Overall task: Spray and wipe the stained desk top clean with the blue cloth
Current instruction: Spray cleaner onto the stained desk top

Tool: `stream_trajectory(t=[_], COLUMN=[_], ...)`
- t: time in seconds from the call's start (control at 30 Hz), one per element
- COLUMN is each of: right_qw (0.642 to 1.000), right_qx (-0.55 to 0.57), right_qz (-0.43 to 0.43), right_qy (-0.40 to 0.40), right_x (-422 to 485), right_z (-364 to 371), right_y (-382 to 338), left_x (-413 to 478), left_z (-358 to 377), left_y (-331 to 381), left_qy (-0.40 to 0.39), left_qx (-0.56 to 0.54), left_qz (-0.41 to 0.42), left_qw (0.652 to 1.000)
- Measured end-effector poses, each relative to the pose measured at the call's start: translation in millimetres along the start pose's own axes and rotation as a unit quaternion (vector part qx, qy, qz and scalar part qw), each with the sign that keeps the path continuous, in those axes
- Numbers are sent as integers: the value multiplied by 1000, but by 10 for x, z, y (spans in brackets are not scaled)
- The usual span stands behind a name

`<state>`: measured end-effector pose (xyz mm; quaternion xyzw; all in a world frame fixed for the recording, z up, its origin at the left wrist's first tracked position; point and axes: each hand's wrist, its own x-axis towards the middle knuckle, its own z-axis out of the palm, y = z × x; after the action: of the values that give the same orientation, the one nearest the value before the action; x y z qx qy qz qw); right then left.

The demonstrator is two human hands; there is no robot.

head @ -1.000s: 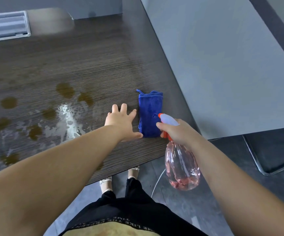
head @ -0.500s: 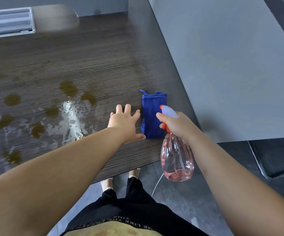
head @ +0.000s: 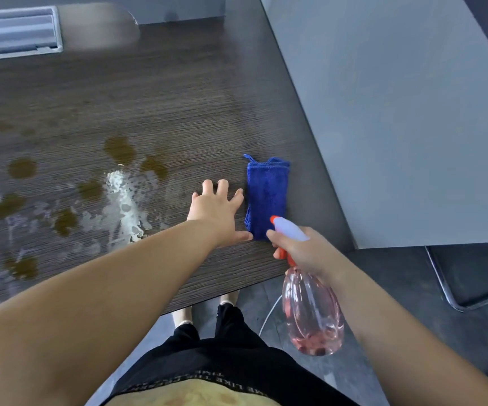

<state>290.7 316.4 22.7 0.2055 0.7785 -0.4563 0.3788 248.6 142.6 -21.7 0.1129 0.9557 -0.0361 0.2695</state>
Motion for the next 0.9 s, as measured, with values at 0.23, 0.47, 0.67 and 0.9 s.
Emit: stream_trajectory(t=[0.23, 0.47, 0.67, 0.9], right_qw=[999, 998, 992, 994], right_qx=[-32, -48, -87, -75], right_qz=[13, -30, -83, -61], right_qy=[-16, 23, 40, 47], right_x=[-161, -129, 29, 86], right_z=[114, -33, -112, -228], right_y=[31, -251, -588, -495], left_x=[-9, -7, -7, 4], left_z=[-8, -12, -15, -24], left_y=[-4, 5, 1, 9], left_qy=[0, -7, -11, -10], left_qx=[2, 6, 4, 13], left_qz=[4, 1, 1, -1], left_qw=[1000, 1000, 1000, 1000])
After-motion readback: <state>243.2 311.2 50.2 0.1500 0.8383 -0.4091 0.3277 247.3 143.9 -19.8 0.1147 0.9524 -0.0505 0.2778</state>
